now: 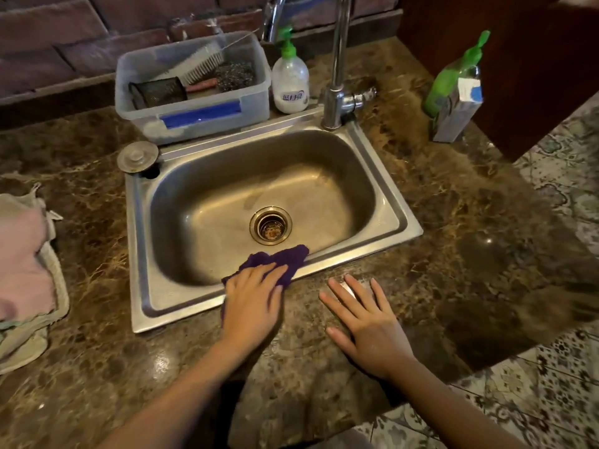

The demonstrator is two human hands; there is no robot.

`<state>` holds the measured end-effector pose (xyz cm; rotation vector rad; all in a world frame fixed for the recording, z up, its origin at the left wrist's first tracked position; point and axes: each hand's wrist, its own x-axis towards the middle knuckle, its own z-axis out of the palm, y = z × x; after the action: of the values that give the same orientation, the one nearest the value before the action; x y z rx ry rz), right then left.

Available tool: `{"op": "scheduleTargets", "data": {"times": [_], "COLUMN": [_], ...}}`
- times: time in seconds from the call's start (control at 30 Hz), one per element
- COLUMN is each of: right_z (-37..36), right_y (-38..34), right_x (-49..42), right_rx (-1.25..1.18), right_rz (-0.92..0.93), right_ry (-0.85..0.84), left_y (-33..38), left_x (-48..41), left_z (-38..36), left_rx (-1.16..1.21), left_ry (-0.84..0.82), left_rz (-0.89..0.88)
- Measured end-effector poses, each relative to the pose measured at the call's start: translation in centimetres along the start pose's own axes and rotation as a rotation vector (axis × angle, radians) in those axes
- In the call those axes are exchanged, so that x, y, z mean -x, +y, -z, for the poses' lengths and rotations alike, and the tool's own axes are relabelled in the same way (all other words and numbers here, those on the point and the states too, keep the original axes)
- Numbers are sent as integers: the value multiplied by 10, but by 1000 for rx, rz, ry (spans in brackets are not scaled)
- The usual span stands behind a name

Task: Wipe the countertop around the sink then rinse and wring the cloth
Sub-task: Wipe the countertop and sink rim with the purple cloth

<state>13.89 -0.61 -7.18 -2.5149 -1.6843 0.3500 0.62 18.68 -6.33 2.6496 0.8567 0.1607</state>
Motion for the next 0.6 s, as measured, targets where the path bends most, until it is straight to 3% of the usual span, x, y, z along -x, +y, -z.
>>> {"op": "scheduleTargets", "data": {"times": [0.17, 0.27, 0.43, 0.6], "right_z": [0, -1, 4, 10], "right_y": [1, 2, 0, 16], "right_x": [1, 2, 0, 1], "right_rx": [-8, -50, -42, -139], "right_rz": [41, 35, 16, -221], "right_ry": [42, 65, 54, 115], "left_y": [-46, -20, 64, 94], "left_x": [17, 6, -48, -69], "left_z": [20, 12, -21, -36], "left_rx": [3, 31, 111, 123], "left_ry": [16, 40, -57, -95], "left_rz": [51, 50, -122, -226]}}
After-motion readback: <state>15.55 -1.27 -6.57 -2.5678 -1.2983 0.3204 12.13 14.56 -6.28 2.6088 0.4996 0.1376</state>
